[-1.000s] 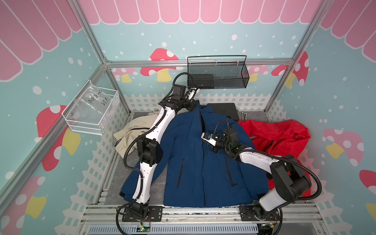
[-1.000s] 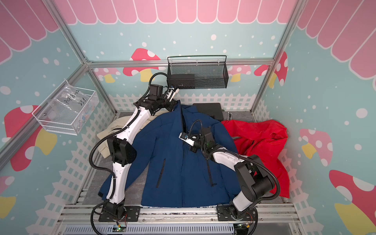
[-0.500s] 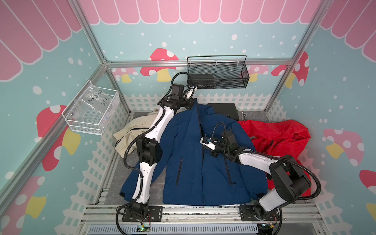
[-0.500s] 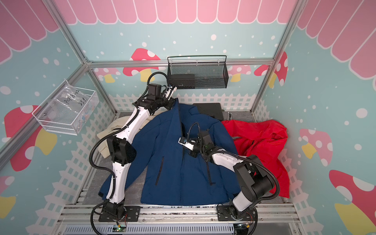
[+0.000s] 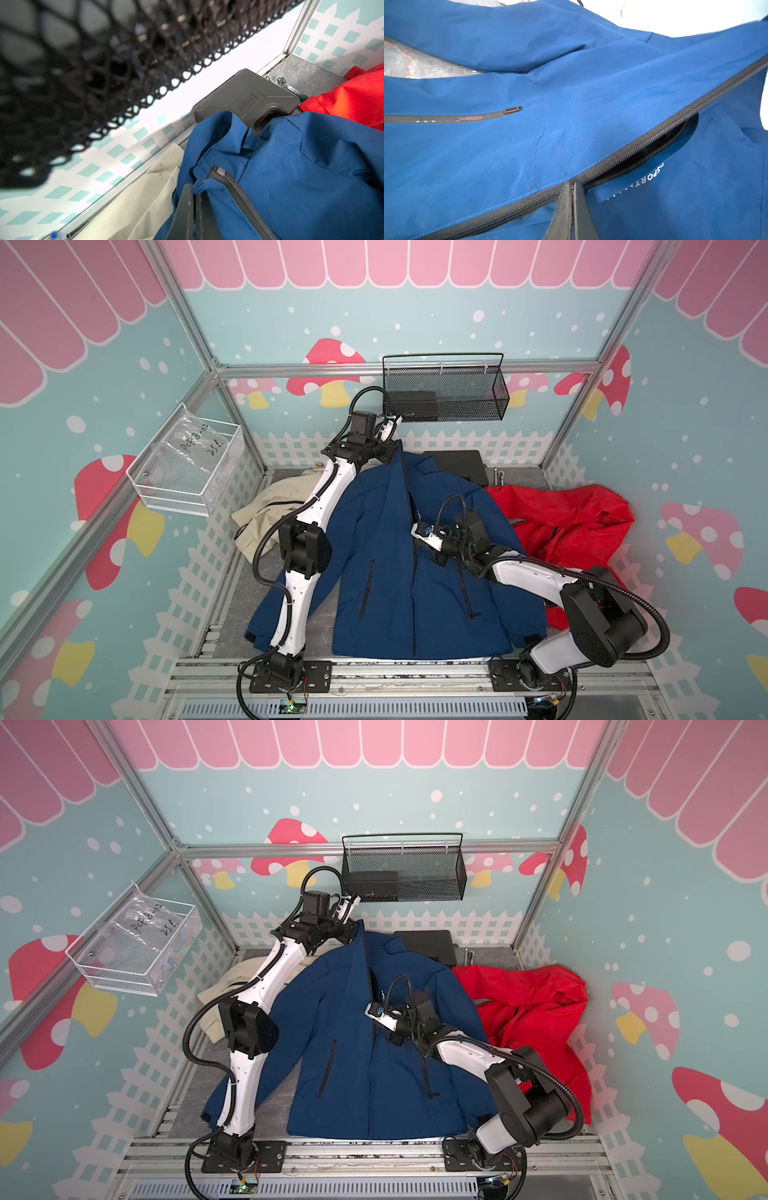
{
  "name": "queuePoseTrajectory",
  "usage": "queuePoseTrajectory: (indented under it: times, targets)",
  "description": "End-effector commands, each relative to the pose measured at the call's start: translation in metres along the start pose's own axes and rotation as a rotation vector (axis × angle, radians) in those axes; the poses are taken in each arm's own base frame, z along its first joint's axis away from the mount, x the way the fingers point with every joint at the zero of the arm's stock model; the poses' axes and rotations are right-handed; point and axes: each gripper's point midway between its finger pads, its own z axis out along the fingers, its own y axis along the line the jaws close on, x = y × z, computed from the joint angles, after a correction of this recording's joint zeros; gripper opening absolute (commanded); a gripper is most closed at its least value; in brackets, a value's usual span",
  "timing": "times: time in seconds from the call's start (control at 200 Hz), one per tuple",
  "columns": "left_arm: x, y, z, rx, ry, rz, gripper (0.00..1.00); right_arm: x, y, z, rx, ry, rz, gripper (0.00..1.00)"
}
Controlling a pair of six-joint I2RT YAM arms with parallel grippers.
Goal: Unzip the jacket
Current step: Unzip the zipper on the jacket.
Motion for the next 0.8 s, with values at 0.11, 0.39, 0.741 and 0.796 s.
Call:
queuePoseTrajectory:
  times: [0.11,0.39,0.741,0.796]
  targets:
    - [-0.044,0.039,-0.014,-0.13,-0.162,-0.006,0.0,0.031,0.061,-0.001,-0.189,0.102,0.1,0.0]
    - [-0.043,0.045,-0.014,-0.147,-0.162,-0.024,0.0,0.041,0.081,0.001,-0.232,0.178,0.122,0.0]
    - [-0.04,0.051,-0.013,-0.165,-0.161,-0.042,0.0,0.047,0.09,-0.002,-0.238,0.27,0.037,0.0]
    - [-0.042,0.055,-0.014,-0.171,-0.168,-0.053,0.0,0.048,0.092,-0.004,-0.252,0.286,0.025,0.0]
